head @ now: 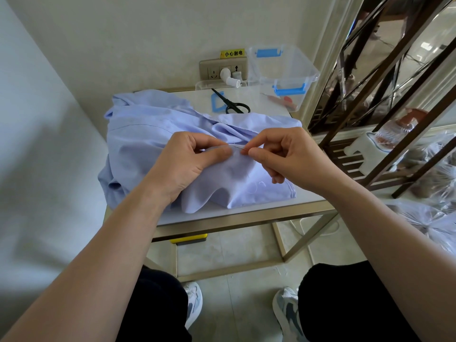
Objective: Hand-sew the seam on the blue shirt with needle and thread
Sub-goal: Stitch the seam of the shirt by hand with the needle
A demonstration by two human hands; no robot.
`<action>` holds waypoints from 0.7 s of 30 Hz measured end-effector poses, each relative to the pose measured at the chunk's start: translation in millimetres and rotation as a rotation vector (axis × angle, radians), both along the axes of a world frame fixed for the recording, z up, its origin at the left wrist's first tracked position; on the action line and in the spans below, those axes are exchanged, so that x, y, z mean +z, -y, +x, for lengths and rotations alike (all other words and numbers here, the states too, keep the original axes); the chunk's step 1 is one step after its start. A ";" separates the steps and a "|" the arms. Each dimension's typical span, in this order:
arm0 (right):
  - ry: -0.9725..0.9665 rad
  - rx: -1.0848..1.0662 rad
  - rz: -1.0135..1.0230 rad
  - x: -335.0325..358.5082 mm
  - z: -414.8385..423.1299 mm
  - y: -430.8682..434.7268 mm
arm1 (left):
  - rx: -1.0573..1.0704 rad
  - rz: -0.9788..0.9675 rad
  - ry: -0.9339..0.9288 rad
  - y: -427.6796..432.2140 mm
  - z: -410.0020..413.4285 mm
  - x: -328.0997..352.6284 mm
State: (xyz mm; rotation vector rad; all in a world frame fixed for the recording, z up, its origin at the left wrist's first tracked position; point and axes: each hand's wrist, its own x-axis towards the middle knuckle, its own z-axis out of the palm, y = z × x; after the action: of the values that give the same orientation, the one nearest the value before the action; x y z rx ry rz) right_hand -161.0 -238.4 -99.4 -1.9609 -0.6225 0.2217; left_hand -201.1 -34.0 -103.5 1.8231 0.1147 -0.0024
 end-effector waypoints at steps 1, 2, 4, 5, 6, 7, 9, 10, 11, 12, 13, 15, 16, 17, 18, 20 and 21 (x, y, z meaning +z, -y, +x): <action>0.004 -0.010 -0.004 -0.1 -0.2 0.5 | -0.007 -0.006 0.000 0.6 -0.5 0.6; 0.009 -0.014 -0.009 -0.1 -0.2 1.0 | -0.014 -0.009 0.002 1.2 -0.8 1.1; 0.013 -0.012 -0.016 0.1 -0.6 1.3 | -0.015 -0.005 0.009 2.0 -1.1 2.1; 0.013 -0.011 -0.015 0.0 -0.7 1.2 | -0.015 -0.001 0.011 2.1 -1.0 2.2; 0.012 -0.010 -0.014 -0.1 -0.5 1.0 | -0.016 0.003 0.010 2.2 -0.7 2.1; 0.011 -0.009 -0.015 -0.5 -0.2 0.8 | -0.018 0.005 0.008 2.2 -0.6 2.1; 0.016 -0.004 -0.020 -0.6 0.0 0.8 | -0.020 0.008 0.006 2.4 -0.9 1.9; 0.019 -0.001 -0.022 -0.7 0.0 0.9 | -0.021 0.008 0.007 2.4 -1.0 1.8; 0.020 0.000 -0.023 -0.6 -0.1 1.0 | -0.021 0.009 0.008 2.4 -1.2 1.8; 0.020 0.001 -0.024 -0.8 -0.2 1.0 | -0.022 0.010 0.011 2.4 -1.5 1.8; 0.022 0.003 -0.026 -0.7 -0.4 0.9 | -0.023 0.012 0.014 2.3 -1.8 2.0; 0.024 0.006 -0.031 -1.0 -0.7 0.7 | -0.023 0.014 0.017 1.8 -2.0 2.0; 0.023 0.006 -0.034 -1.0 -0.7 0.5 | -0.021 0.015 0.018 1.6 -1.9 1.9; 0.023 0.007 -0.036 -1.1 -0.8 0.6 | -0.022 0.019 0.017 1.4 -1.9 1.7; 0.023 0.007 -0.038 -1.2 -0.7 0.7 | -0.023 0.025 0.018 1.3 -1.7 1.4; 0.021 0.008 -0.040 -1.0 -0.4 1.0 | -0.026 0.035 0.022 1.7 -1.6 1.3; 0.020 0.009 -0.041 -0.8 -0.2 1.1 | -0.026 0.037 0.024 1.9 -1.4 1.2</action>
State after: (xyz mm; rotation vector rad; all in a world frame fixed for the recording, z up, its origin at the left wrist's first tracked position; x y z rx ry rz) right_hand -161.2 -239.5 -100.3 -2.0017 -0.6445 0.2227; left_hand -202.6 -35.9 -102.2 1.8608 0.0744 0.0028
